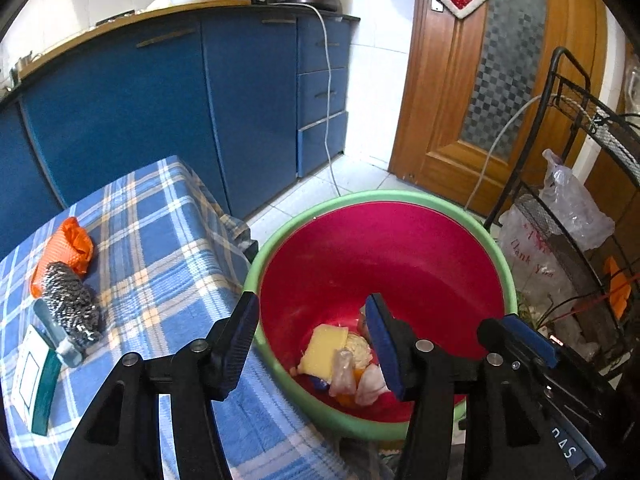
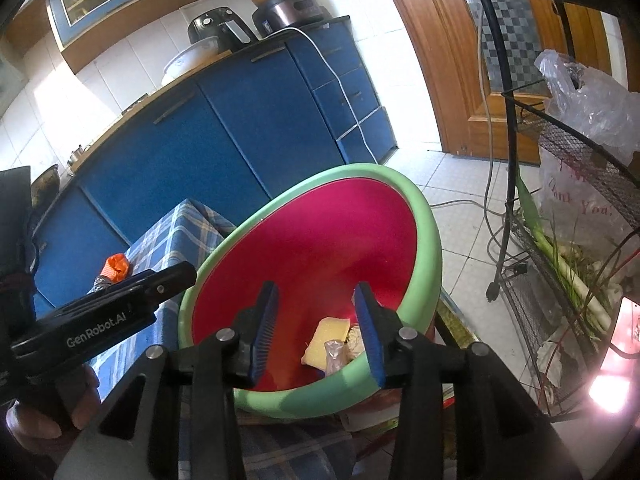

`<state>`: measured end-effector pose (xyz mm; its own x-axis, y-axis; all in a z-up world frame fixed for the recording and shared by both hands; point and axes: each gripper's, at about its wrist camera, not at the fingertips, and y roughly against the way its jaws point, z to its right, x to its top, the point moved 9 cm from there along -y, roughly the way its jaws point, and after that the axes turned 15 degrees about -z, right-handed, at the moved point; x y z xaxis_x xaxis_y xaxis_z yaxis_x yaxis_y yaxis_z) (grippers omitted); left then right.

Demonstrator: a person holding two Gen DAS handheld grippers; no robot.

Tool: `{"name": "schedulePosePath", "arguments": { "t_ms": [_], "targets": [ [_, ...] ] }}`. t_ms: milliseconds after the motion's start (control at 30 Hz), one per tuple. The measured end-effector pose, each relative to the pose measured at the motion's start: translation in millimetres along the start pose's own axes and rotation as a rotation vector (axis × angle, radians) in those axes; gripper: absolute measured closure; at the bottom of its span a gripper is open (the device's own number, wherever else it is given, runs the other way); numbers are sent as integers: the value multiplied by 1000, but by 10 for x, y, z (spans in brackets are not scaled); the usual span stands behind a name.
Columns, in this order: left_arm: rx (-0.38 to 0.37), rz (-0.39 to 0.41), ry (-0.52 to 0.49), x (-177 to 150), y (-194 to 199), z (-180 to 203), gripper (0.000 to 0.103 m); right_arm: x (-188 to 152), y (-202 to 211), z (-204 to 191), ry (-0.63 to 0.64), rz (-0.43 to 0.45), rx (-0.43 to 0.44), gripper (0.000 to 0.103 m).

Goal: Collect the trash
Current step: 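Open both tools to drop the plastic bag and glove into the bucket, then move both open tools back over the table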

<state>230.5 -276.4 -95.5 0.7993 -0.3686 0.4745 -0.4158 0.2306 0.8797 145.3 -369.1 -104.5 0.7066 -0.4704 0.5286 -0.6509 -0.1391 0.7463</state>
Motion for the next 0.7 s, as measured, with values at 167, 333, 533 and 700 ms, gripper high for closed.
{"name": "schedulePosePath", "arguments": {
  "t_ms": [167,333,533,700],
  "targets": [
    [2,16,15,-41,129,-91,46,-15,101,-91,13,13,-1,56],
    [16,28,46,-102,269,-262,46,-32,205,-186,27,25,-5,53],
    [31,56,100,-183,465,-512,46,-61,306,-299,35,35,-7,49],
    [53,69,138,-288,604,-757,46,-112,357,-397,47,32,-3,46]
  ]
}}
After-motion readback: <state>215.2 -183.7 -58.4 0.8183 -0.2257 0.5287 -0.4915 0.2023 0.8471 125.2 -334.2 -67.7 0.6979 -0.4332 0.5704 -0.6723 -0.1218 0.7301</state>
